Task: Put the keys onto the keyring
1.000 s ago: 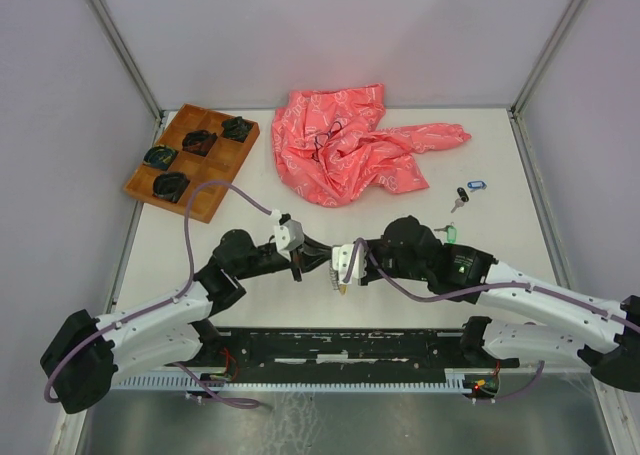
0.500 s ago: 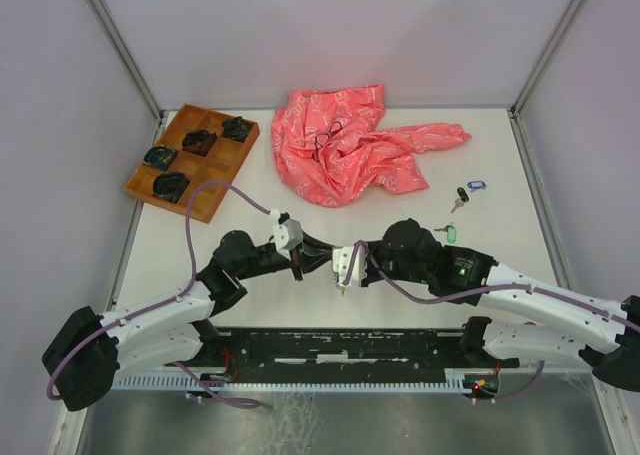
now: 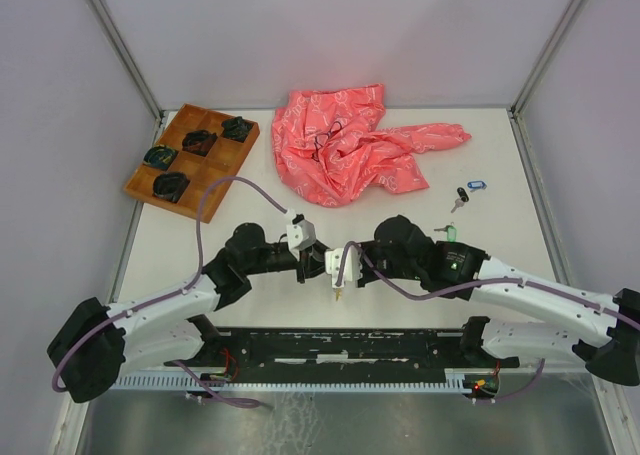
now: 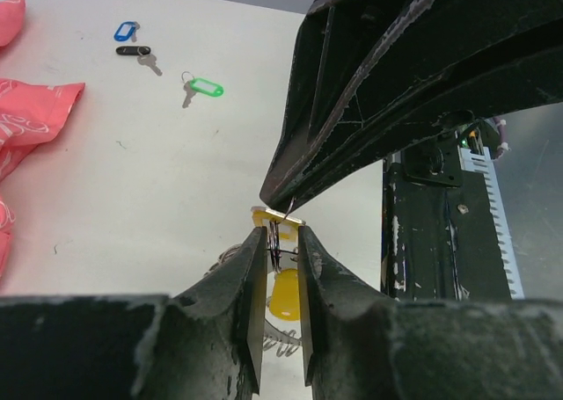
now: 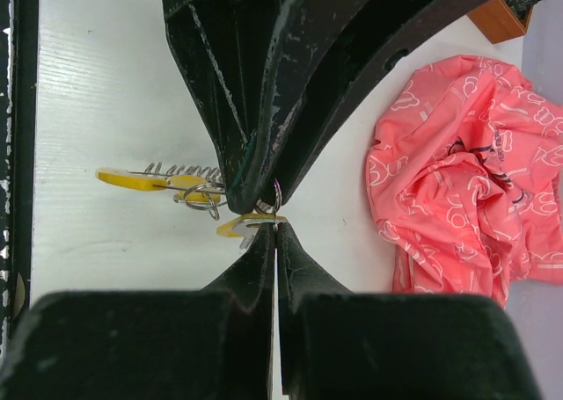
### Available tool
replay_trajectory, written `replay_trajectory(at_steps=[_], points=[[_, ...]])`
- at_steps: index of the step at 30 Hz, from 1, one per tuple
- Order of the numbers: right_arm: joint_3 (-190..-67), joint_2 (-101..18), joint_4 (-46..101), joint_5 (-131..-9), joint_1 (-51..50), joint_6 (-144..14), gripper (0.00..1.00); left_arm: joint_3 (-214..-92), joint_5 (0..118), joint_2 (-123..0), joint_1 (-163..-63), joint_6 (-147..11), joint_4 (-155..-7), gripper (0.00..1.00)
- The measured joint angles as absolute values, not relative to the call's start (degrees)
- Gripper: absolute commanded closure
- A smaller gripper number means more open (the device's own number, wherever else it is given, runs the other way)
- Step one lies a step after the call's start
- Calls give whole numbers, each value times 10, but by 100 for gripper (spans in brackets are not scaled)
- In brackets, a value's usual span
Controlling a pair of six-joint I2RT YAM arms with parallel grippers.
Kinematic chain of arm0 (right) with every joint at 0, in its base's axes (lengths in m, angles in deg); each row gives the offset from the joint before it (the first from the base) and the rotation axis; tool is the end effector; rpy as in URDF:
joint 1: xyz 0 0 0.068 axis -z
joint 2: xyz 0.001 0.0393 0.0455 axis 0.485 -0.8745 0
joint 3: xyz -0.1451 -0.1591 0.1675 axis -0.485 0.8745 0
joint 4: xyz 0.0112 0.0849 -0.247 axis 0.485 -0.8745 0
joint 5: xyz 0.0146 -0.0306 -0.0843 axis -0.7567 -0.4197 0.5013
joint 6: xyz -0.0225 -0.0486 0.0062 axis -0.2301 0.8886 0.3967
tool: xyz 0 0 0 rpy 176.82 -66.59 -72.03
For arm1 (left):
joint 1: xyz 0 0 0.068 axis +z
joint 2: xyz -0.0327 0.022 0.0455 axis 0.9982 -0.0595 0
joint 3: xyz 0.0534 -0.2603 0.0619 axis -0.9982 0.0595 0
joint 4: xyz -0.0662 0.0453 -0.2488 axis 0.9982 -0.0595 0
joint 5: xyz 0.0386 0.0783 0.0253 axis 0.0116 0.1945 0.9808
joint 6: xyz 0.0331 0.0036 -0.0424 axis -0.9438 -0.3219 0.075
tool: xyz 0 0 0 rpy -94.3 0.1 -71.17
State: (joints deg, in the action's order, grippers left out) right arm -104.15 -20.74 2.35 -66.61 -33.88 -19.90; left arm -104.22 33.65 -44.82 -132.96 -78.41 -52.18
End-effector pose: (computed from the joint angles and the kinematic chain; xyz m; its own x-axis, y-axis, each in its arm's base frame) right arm 0.1025 0.2059 0.3029 0.3658 -0.6447 -0.6712 -0.8759 0.0055 -0.4825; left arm 0.1376 -0.1729 0.2399 -0.0672 0.0473 -0.9966 0.9830 0.1741 -0.0580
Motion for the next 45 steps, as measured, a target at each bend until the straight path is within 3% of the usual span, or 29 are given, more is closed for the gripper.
replay_trajectory(at_steps=[5,30,45], points=[[-1052,-213,11,-671,-339,-193,99,-1058,324,-457,-1329,-799,-540,97],[-1024,-165,39,-657,-347,-212,99,-1049,328,-407,-1332,-781,-524,97],[-998,-169,99,-651,-346,-234,99,-1021,357,-427,-1331,-686,-396,97]])
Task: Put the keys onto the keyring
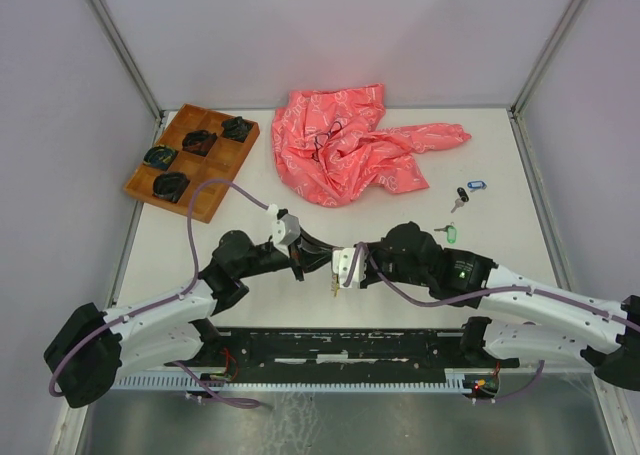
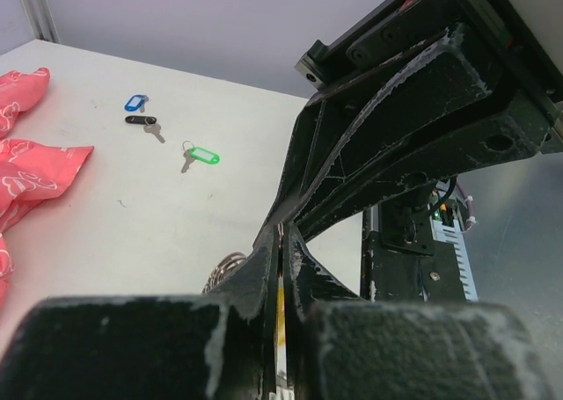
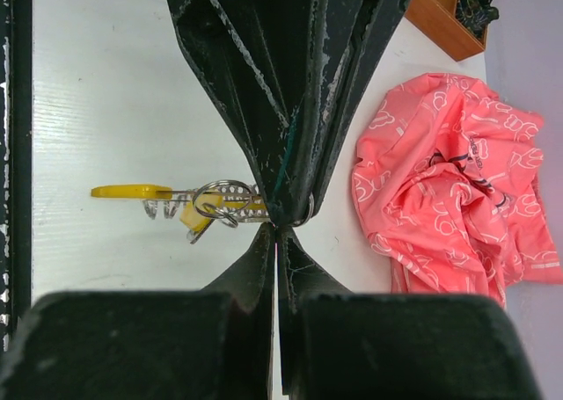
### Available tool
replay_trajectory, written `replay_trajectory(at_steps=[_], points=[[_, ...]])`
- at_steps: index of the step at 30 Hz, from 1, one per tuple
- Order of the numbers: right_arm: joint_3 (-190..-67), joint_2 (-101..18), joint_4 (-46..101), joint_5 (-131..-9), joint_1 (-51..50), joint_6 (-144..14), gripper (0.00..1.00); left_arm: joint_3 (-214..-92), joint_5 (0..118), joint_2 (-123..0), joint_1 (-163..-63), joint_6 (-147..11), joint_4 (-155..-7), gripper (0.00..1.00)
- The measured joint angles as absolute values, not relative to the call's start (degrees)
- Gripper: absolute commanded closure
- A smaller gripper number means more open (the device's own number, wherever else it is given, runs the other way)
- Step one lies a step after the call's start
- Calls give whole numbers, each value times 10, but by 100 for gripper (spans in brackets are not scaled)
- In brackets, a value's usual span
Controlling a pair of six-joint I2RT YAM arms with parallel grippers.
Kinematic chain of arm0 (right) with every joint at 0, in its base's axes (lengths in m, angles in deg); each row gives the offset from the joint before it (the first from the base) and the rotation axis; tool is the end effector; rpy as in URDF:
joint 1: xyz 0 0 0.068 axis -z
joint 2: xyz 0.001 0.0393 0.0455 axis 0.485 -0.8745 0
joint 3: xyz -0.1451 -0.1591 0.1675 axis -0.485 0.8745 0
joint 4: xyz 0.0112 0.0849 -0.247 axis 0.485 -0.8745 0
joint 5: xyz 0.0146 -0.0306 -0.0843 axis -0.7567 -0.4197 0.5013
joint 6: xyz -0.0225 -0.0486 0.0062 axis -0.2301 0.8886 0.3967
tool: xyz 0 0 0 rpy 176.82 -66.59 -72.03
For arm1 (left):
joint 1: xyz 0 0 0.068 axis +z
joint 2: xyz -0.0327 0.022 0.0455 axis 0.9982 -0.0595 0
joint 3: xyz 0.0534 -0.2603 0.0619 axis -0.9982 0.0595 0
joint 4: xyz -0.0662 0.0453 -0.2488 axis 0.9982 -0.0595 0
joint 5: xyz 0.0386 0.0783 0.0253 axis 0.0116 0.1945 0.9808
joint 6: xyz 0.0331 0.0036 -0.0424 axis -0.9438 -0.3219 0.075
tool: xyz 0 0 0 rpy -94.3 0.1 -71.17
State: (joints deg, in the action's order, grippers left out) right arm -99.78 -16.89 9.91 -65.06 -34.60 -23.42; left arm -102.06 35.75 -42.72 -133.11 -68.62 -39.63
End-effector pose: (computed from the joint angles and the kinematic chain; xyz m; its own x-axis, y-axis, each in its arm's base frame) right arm 0.0973 0.1996 0.3028 0.3536 -0.5721 -0.7400 -0.8643 0.1028 -0.4924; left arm 0.1322 -0.1664 0.2571 -0.0846 -0.1447 -0.9859 0.9763 0.1857 -0.1110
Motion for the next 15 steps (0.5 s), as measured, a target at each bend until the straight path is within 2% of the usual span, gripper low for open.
replay_trajectory(at_steps=[8,10,12,15], points=[[-1007,-160,71,-652,-346,-230,99,-1012,369,-424,-1331,-687,-398,97],[-1014,-163,61,-658,-346,-233,94,-1011,369,-422,-1331,-687,-398,97],[-1024,-168,50,-663,-346,-243,82,-1011,369,-421,-1331,-689,-399,97],[-1033,-169,27,-675,-345,-263,74,-1011,373,-419,-1331,-701,-402,97]])
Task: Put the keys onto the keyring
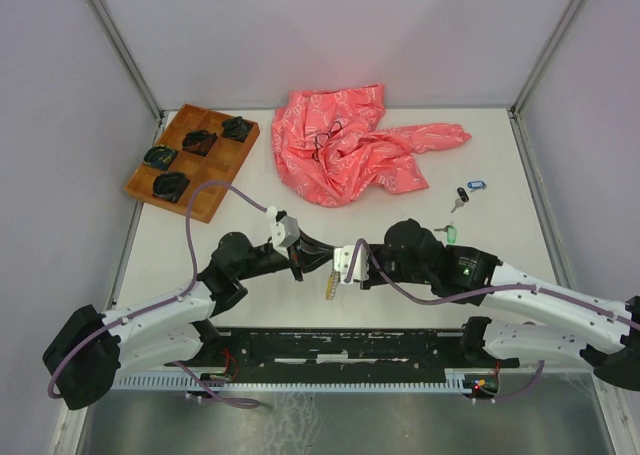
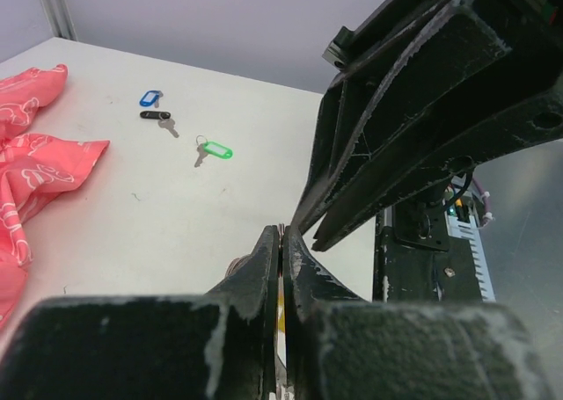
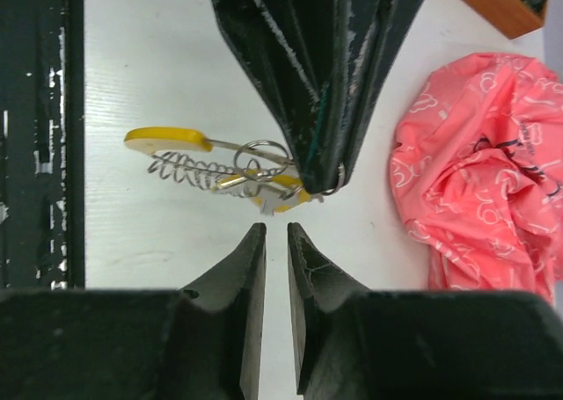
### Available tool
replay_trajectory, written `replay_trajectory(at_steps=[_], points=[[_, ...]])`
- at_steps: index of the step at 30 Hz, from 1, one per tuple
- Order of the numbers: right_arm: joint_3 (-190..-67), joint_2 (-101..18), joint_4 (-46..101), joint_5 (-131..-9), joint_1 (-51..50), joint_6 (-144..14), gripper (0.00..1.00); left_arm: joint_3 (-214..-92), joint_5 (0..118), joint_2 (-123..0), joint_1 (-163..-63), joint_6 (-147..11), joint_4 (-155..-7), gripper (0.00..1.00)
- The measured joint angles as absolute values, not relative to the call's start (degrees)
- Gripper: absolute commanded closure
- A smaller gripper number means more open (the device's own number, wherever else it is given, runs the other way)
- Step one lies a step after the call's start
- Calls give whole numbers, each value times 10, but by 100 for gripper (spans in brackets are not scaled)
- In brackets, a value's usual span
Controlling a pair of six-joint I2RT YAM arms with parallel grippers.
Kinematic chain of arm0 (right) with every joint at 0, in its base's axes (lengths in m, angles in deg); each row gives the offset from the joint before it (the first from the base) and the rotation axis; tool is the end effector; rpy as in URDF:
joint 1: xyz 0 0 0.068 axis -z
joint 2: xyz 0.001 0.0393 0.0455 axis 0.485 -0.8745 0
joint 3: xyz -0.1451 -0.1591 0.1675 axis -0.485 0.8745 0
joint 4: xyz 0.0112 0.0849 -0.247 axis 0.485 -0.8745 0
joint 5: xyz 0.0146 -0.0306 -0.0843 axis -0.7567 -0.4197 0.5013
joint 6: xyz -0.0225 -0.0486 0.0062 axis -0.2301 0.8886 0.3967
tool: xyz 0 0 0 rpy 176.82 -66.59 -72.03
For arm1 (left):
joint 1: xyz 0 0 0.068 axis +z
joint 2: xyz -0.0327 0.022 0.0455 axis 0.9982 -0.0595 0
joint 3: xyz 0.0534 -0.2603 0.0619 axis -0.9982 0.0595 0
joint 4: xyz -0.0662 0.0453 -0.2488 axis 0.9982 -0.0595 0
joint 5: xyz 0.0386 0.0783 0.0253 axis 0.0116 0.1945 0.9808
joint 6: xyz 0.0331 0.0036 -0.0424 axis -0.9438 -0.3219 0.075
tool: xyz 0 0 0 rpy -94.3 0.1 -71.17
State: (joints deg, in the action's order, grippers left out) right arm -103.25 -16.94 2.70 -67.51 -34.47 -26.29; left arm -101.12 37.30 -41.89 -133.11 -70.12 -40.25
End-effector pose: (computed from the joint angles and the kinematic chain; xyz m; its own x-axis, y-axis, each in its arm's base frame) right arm 0.0941 0.1955 0.3116 0.2938 -0.5935 -0.7493 -0.9056 0.0782 -0.4170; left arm 0.1309 -0.1639 0.2532 -0.0667 -0.1349 -0.9886 0.9717 0.2162 -0.0951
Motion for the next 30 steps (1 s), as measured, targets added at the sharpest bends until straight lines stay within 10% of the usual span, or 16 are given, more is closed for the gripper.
replay_trajectory(at_steps=[30], points=[[-901,-207,227,-777,-206,-652,35,-972,344,-494,-1294,-874,-422,97]])
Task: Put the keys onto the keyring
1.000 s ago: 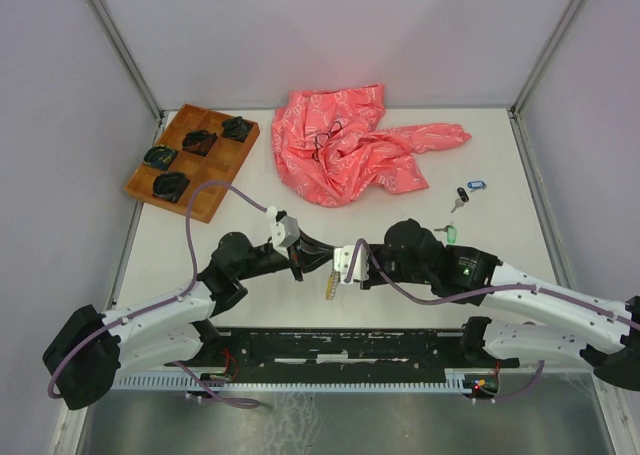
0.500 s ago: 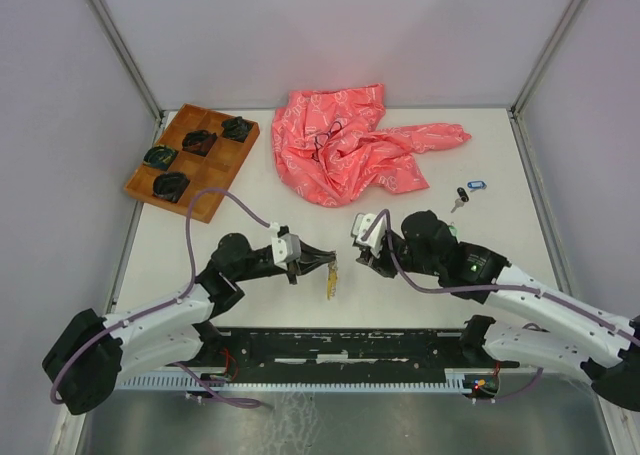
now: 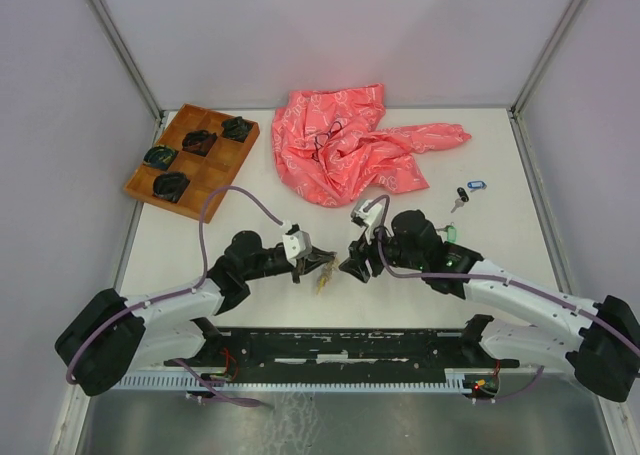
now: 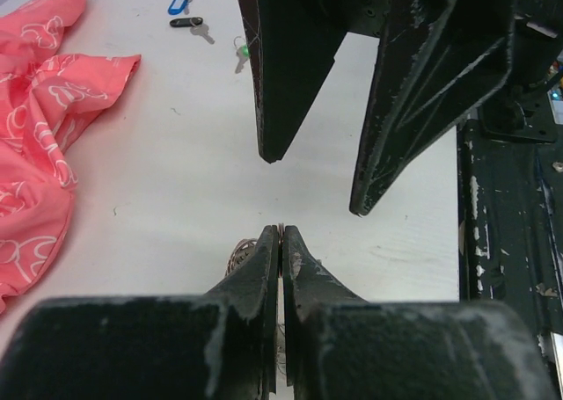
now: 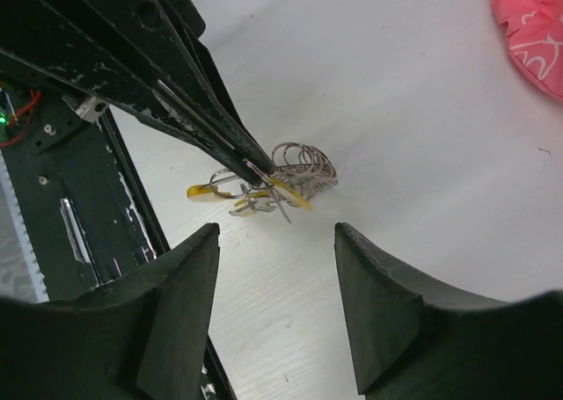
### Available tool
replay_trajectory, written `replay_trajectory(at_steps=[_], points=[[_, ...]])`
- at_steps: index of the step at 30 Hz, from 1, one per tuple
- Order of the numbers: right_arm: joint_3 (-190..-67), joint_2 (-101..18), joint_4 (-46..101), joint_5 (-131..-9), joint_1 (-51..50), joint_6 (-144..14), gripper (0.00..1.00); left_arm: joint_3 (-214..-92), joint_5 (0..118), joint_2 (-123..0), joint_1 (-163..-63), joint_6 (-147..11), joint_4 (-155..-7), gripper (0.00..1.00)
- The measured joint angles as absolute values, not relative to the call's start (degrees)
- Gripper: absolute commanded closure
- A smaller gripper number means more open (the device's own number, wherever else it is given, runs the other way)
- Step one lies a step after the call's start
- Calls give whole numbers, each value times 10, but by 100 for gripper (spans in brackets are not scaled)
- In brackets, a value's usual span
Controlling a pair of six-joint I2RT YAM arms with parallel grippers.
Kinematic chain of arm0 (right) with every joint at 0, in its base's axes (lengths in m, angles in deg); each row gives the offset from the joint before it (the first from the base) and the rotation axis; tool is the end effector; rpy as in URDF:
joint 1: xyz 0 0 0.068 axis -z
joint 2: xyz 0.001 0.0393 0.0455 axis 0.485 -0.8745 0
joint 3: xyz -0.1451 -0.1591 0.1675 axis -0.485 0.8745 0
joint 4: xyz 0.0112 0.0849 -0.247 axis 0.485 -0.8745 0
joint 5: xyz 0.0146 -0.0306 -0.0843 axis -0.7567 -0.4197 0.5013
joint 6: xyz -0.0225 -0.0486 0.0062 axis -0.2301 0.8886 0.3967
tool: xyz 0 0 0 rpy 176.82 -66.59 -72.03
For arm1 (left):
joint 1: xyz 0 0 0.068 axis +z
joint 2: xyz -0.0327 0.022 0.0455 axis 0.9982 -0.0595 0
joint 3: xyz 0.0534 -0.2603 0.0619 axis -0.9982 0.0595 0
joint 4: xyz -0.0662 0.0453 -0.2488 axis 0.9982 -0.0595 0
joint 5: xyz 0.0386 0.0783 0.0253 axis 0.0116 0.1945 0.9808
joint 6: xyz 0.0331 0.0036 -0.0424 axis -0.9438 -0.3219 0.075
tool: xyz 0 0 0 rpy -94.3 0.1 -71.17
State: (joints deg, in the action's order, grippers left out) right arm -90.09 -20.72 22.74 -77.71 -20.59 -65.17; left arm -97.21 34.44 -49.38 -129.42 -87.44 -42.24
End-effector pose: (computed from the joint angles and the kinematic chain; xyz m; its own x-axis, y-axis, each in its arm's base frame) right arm 0.1440 0.1835 0.2522 -0.4079 -0.3004 -0.8622 -0.8409 0.4914 0.2266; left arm 0.1449 -0.1605 0.2020 0.0620 0.1004 -0.9930 0.9680 0.2362 0.0843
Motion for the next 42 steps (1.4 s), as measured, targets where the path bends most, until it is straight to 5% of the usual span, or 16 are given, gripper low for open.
replay_trajectory(at_steps=[7,18,25,33,42], points=[[-892,-222,296,-772,-212,-741,23,-975,389,-505,-1294,-867,-418,97],[-863,-257,350,-634,-281,-817,32,-993,460,-518,-1305,-836,-419,97],[-850,-300,391,-586,-291,-830,50,-1002,479,-522,-1310,-817,-424,97],[-836,-331,433,-579,-291,-822,89,-1023,478,-525,-1314,-805,-446,84],[-796,-336,505,-575,-291,-798,99,-1066,447,-525,-1327,-739,-472,74]])
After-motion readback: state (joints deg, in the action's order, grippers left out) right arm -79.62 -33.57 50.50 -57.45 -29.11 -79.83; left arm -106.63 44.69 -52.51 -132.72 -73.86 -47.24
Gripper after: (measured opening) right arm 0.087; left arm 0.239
